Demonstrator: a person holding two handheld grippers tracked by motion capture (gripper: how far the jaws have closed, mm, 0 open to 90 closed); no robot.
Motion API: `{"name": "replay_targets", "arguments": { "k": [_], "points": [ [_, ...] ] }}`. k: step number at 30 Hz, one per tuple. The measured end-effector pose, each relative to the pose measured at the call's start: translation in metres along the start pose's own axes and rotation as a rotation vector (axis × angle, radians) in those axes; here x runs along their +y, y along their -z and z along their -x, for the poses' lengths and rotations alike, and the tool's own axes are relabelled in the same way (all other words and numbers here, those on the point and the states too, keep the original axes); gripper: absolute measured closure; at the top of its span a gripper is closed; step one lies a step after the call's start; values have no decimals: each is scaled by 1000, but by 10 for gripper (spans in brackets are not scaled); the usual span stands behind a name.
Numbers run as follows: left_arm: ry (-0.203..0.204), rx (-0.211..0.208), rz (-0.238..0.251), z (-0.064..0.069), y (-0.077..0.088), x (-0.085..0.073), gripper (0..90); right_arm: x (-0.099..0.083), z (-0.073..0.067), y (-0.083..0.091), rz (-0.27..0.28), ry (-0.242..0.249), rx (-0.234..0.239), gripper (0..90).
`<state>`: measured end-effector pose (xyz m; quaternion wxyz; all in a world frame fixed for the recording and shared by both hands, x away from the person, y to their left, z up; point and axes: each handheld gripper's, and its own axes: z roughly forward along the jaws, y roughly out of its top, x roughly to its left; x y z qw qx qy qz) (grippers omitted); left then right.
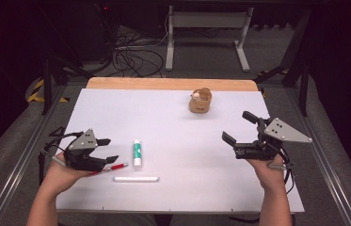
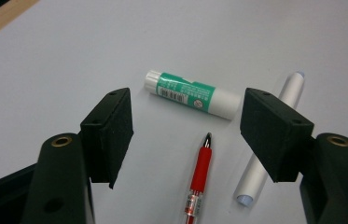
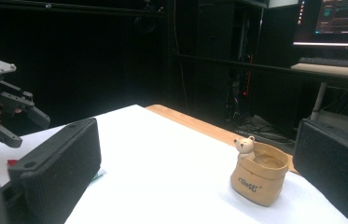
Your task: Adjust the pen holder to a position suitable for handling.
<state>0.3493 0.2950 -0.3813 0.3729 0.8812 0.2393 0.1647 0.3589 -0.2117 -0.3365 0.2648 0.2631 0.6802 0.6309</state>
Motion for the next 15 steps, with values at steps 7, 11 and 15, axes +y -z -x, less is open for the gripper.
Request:
{"name": "replay_targets", "arguments": {
  "k": [7,11,15],
  "points": [
    [-14,-24,-32,0,-8,-3,431,0,0,-1,-1,0,3,14],
    [-28,-42,-80,0,-17,-6,458,0,0,-1,-2,1,3,14],
    [-29,-51,-100,1,-22,-7,482,-1,0,-1,-1,-4,2,14]
  ]
}}
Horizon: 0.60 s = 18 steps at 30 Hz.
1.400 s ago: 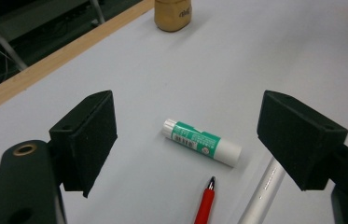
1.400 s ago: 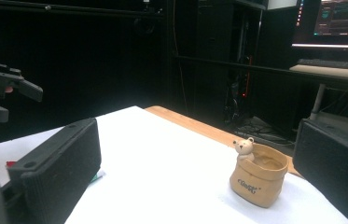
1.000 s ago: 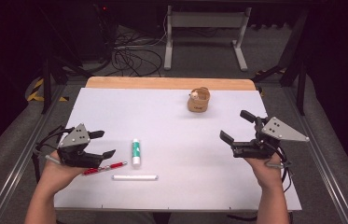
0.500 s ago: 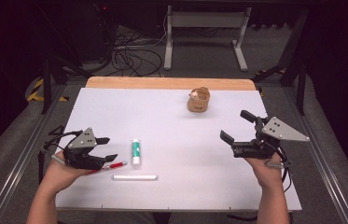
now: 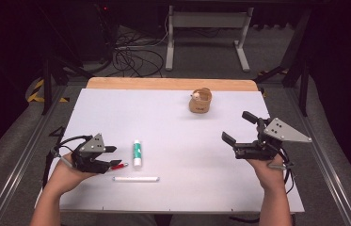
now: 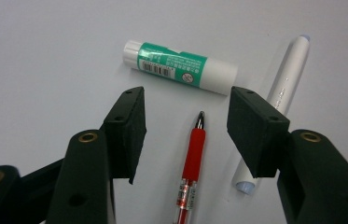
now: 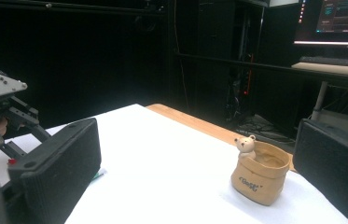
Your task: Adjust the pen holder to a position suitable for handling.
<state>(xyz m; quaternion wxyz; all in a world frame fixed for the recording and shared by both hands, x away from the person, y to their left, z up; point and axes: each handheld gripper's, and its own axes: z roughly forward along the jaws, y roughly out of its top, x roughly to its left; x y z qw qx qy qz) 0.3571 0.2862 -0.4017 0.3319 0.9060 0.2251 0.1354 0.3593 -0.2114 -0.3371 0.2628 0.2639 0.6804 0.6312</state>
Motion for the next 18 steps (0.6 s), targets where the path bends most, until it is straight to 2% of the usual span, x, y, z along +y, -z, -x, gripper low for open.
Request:
{"name": "replay_targets", "arguments": {
  "k": [9,11,18],
  "points": [
    [-10,-26,-48,-2,-12,-5,516,0,-1,-1,-3,2,8,14],
    [-17,-32,-82,-2,-16,-6,525,0,-1,-1,-4,6,10,14],
    [-19,-45,-109,-1,-22,-8,554,0,-1,-2,-6,8,12,14]
  ]
}}
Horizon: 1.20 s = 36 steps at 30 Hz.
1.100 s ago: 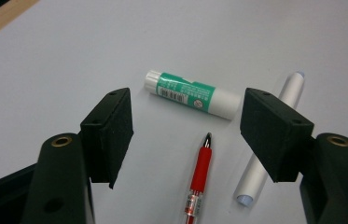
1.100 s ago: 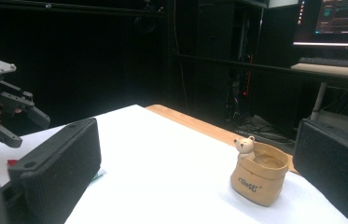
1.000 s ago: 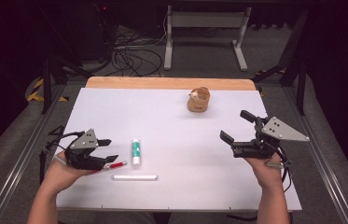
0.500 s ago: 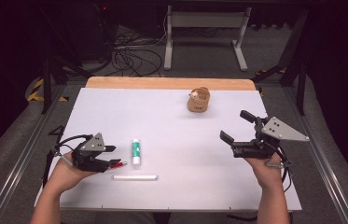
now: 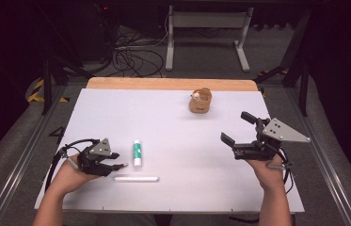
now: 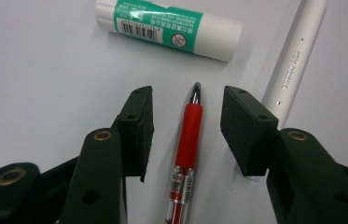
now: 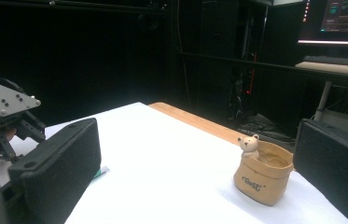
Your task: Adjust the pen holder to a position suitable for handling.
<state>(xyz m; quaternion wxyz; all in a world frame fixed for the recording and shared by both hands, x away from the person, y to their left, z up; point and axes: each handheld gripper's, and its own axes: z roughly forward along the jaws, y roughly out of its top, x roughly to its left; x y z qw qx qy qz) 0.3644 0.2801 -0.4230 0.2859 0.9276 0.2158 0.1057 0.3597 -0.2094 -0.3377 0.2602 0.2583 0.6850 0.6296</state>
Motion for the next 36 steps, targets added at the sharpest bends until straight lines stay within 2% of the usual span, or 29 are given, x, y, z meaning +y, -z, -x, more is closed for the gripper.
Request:
{"name": "replay_targets", "arguments": {
  "k": [3,19,36],
  "points": [
    [0,-14,-13,-1,-5,-1,564,0,0,0,2,-1,-1,14],
    [-6,-32,-65,-2,-17,-5,604,0,-1,-1,0,1,4,14],
    [1,-59,-46,-3,-17,-8,677,0,-2,-1,-2,2,4,14]
  ]
}}
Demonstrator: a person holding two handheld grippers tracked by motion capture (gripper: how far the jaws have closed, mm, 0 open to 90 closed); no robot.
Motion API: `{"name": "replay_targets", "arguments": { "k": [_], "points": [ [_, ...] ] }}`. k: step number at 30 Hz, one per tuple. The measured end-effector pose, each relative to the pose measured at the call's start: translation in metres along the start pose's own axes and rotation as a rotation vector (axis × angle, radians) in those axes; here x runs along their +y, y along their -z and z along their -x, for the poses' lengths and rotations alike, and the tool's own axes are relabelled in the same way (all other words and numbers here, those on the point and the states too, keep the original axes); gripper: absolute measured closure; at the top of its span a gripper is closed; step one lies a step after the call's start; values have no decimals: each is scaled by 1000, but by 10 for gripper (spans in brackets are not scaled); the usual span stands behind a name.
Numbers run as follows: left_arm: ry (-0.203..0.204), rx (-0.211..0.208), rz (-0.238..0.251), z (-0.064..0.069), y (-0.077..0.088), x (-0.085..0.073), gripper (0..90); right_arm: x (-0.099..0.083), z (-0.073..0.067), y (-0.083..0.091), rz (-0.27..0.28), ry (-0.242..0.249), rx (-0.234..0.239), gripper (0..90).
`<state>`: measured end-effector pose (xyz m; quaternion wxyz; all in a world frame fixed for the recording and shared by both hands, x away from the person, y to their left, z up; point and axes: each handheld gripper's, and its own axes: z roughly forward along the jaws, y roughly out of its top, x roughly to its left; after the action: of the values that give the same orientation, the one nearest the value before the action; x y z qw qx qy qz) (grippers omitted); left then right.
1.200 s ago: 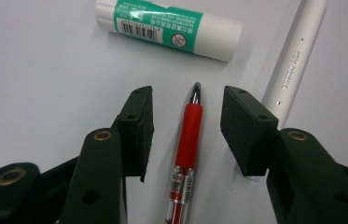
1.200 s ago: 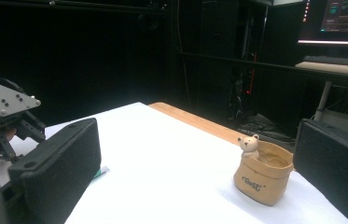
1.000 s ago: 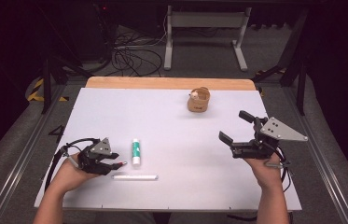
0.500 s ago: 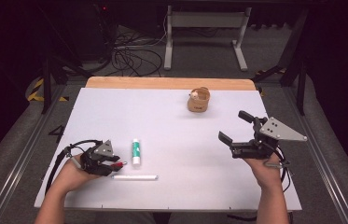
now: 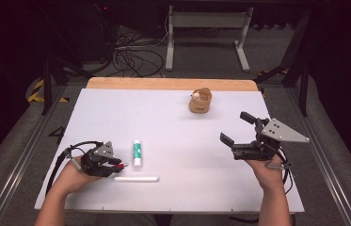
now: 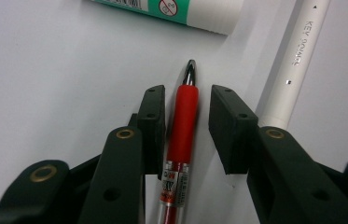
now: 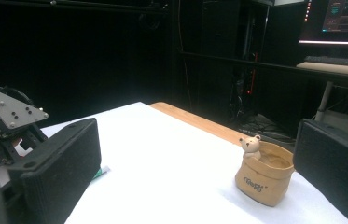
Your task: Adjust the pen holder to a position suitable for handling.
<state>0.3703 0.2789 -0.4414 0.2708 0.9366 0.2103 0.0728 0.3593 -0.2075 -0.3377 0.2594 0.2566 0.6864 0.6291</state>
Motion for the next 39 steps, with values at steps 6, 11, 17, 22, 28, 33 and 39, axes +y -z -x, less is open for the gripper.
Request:
{"name": "replay_targets", "arguments": {
  "k": [6,11,17,22,28,33,39],
  "points": [
    [-2,-3,1,1,0,0,717,0,0,0,-1,-2,2,14],
    [6,-6,8,-1,0,-1,769,-1,0,-2,-5,4,1,14],
    [-7,2,8,1,0,0,799,-1,-1,-2,-6,2,3,14],
    [-17,12,-8,2,1,1,801,-1,-2,-4,-13,3,7,14],
    [-15,55,42,3,11,3,801,-1,-4,-5,-15,5,11,14],
    [-8,63,135,7,24,7,802,-2,-6,-8,-17,8,16,14],
    [-4,67,206,11,34,13,802,-3,-9,-12,-29,26,20,14]
  ]
}}
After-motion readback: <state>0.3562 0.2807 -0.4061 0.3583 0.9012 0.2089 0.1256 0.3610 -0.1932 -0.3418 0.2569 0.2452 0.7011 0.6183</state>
